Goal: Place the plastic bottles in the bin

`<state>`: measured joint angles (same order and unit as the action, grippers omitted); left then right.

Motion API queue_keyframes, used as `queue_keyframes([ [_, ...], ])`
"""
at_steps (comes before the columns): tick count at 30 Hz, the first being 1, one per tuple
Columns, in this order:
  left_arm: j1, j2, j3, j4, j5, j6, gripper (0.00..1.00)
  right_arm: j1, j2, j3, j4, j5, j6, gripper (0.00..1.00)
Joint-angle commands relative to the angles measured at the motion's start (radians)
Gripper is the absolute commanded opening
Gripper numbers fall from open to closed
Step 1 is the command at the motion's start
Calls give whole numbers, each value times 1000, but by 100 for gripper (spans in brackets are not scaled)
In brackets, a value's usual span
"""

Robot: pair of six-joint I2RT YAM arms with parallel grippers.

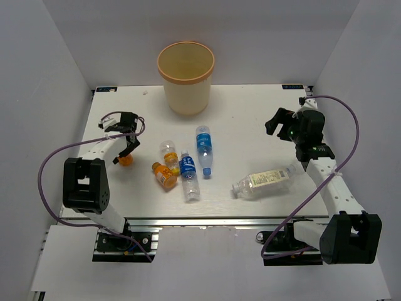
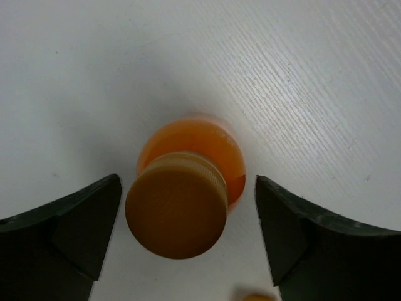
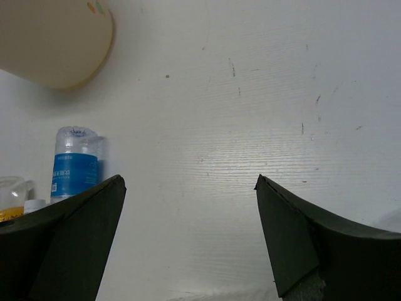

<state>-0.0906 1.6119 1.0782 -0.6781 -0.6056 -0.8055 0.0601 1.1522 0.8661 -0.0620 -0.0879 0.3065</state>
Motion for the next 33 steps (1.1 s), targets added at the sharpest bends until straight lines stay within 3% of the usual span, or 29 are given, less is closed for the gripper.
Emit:
queue_keyframes([
  [1,6,-1,-9,28,-14,-4,88,-3,-25,17,21,30,-14,90],
  [3,8,2,-9,49,3,25,76,-3,-26,19,22,31,-14,89],
  [4,6,0,-12,54,16,29,61,-2,-28,17,19,30,-14,89],
  [10,6,-6,-6,84,56,66,33,-3,-28,8,33,11,-7,89],
  [13,8,-23,14,121,102,103,30,-3,-32,11,28,5,-3,89],
  [16,5,-44,93,187,258,167,26,-2,-45,4,37,2,2,89],
  [20,-23,-60,221,353,583,230,28,-3,-74,-15,51,2,6,89],
  [22,-41,-32,336,417,673,252,29,-2,-86,-32,86,1,9,89],
  [27,-115,66,625,443,711,287,29,-2,-131,-75,154,-59,-15,89],
  [33,-120,192,721,660,765,212,34,-2,-147,-87,176,-110,-58,89],
])
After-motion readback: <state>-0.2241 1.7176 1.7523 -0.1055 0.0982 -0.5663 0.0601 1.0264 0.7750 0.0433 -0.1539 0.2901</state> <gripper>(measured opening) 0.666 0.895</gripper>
